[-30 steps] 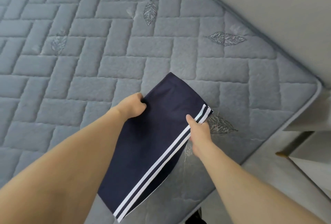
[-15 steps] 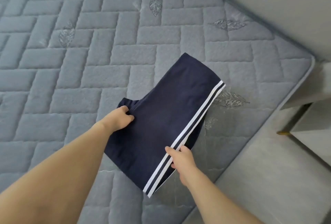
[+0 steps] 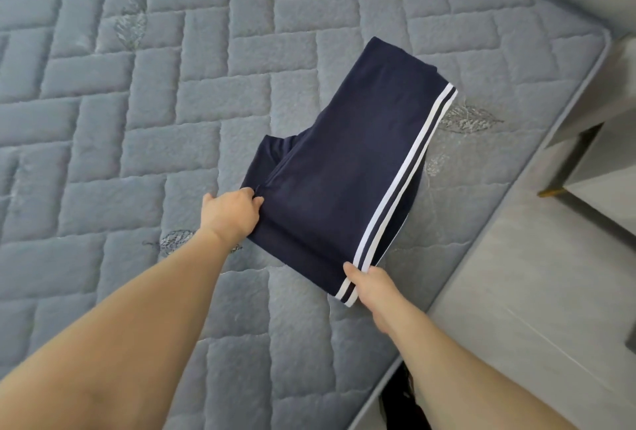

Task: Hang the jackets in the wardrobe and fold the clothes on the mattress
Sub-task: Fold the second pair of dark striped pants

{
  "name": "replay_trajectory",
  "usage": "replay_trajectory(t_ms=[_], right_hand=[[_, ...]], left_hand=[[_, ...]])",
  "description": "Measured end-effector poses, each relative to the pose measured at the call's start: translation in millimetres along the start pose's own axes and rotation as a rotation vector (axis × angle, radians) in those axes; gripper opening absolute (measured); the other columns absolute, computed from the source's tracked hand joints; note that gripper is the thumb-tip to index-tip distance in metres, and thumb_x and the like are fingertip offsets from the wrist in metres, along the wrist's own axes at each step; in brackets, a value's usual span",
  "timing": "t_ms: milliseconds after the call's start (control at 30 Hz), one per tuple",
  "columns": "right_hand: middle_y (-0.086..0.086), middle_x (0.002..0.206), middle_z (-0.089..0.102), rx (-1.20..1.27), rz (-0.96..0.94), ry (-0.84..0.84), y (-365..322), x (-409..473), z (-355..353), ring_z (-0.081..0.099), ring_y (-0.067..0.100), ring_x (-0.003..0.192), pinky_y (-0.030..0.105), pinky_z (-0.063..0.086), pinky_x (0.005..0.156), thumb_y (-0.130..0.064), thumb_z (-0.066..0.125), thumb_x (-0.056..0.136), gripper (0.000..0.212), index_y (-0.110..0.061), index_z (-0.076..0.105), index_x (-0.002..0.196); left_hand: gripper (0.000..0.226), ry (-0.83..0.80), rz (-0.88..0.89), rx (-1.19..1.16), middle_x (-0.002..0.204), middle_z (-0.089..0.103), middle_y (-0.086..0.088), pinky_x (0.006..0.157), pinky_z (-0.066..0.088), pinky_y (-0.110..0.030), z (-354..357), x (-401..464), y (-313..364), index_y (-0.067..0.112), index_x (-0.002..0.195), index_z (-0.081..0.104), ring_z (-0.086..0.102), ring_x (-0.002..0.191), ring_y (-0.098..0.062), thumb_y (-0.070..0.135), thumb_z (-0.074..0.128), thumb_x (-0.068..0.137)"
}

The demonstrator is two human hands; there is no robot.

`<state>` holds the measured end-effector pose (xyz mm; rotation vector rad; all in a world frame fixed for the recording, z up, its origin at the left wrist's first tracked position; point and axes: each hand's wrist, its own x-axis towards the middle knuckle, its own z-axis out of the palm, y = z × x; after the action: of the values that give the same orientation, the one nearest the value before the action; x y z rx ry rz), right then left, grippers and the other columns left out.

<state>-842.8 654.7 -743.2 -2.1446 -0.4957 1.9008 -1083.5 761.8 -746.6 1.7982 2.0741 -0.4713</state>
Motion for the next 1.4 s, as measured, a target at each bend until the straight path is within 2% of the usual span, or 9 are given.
replay_trajectory(t_ms=[100, 200, 267, 367, 667, 867, 1000, 1233, 1400], right_hand=[[0.004, 0.106, 0.060, -0.044, 0.008, 0.094, 5.5, -3.7, 9.0, 0.058, 0.021, 0.093, 0.034, 0.048, 0.083, -0.043, 0.055, 0.096, 0.041, -0.009, 0.056, 0.118], [0.007, 0.108, 0.051, -0.447, -0.348, 0.547, 20.3, -11.6, 18.8, 0.057, 0.027, 0.089, 0.041, 0.052, 0.077, -0.038, 0.071, 0.084, 0.040, -0.011, 0.051, 0.105], [0.008, 0.100, 0.051, -0.827, -0.753, 0.764, 30.2, -13.9, 21.1, 0.054, 0.028, 0.085, 0.043, 0.051, 0.074, -0.036, 0.078, 0.073, 0.041, -0.014, 0.053, 0.096], [0.009, 0.106, 0.053, -1.211, -0.918, 0.578, 38.4, -9.7, 24.9, 0.053, 0.029, 0.094, 0.046, 0.049, 0.087, -0.050, 0.077, 0.064, 0.059, -0.013, 0.058, 0.105], [0.005, 0.104, 0.056, -1.559, -0.768, 0.386, -11.8, -1.9, 23.9, 0.051, 0.027, 0.102, 0.041, 0.037, 0.098, -0.018, 0.064, 0.081, 0.025, -0.017, 0.060, 0.105], [0.007, 0.090, 0.062, -1.512, -0.108, -0.239, -81.7, -40.6, 0.6, 0.058, 0.027, 0.076, 0.031, 0.048, 0.071, -0.012, 0.053, 0.076, 0.019, -0.008, 0.065, 0.089], [0.017, 0.124, 0.058, -1.136, 0.313, -0.477, -83.3, -49.6, -26.3, 0.063, 0.034, 0.101, 0.040, 0.052, 0.092, -0.004, 0.061, 0.068, 0.048, -0.001, 0.059, 0.116], [0.017, 0.085, 0.055, -0.713, -0.172, 0.005, -152.5, -30.2, -90.9, 0.060, 0.033, 0.072, 0.036, 0.056, 0.059, -0.002, 0.049, 0.074, 0.019, -0.002, 0.060, 0.090], [0.005, 0.135, 0.054, -0.301, -0.477, 0.470, -159.2, -2.0, -110.4, 0.055, 0.027, 0.116, 0.034, 0.043, 0.094, -0.024, 0.060, 0.089, 0.058, -0.017, 0.041, 0.144]], left_hand=[[0.020, 0.199, 0.102, -0.005, 0.098, 0.065, -0.010, 0.086, 0.037, -0.046, 2.7, -9.2, -5.5, 0.014, 0.099, 0.050, 0.060, 0.091, -0.035, 0.032, 0.042, 0.101], [0.026, 0.488, 0.526, 0.147, 0.099, 0.055, -0.012, 0.073, 0.042, -0.046, 8.7, -28.2, -17.7, 0.010, 0.105, 0.052, 0.052, 0.084, -0.035, 0.026, 0.051, 0.085], [0.046, 0.386, 0.843, 0.271, 0.110, 0.055, -0.011, 0.080, 0.046, -0.045, 16.4, -38.4, -27.1, 0.011, 0.113, 0.056, 0.054, 0.092, -0.034, 0.033, 0.048, 0.074], [0.070, 0.196, 0.800, 0.441, 0.133, 0.052, -0.015, 0.101, 0.044, -0.051, 26.9, -39.0, -34.6, 0.009, 0.130, 0.056, 0.051, 0.119, -0.037, 0.037, 0.057, 0.066], [0.033, 0.114, 0.577, 0.466, 0.110, 0.066, 0.002, 0.096, 0.043, -0.032, 0.7, -20.0, 5.3, 0.021, 0.109, 0.068, 0.061, 0.103, -0.022, 0.007, 0.051, 0.085], [0.032, -0.651, 0.341, 0.497, 0.101, 0.067, -0.006, 0.077, 0.052, -0.032, -58.4, -34.7, 47.7, 0.012, 0.108, 0.069, 0.064, 0.093, -0.027, 0.010, 0.049, 0.083], [0.035, -0.906, 0.210, 0.566, 0.105, 0.062, -0.010, 0.077, 0.048, -0.033, -90.6, -38.8, 63.4, 0.010, 0.102, 0.067, 0.061, 0.094, -0.029, 0.014, 0.058, 0.068], [0.006, -0.316, 0.176, -0.232, 0.079, 0.065, -0.003, 0.066, 0.047, -0.029, -144.5, 7.8, 79.6, 0.015, 0.073, 0.063, 0.063, 0.080, -0.025, 0.017, 0.060, 0.078], [0.047, 0.122, 0.032, -0.891, 0.120, 0.059, 0.005, 0.099, 0.048, -0.042, -116.2, 35.2, 86.9, 0.025, 0.129, 0.052, 0.057, 0.111, -0.019, 0.037, 0.066, 0.087]])
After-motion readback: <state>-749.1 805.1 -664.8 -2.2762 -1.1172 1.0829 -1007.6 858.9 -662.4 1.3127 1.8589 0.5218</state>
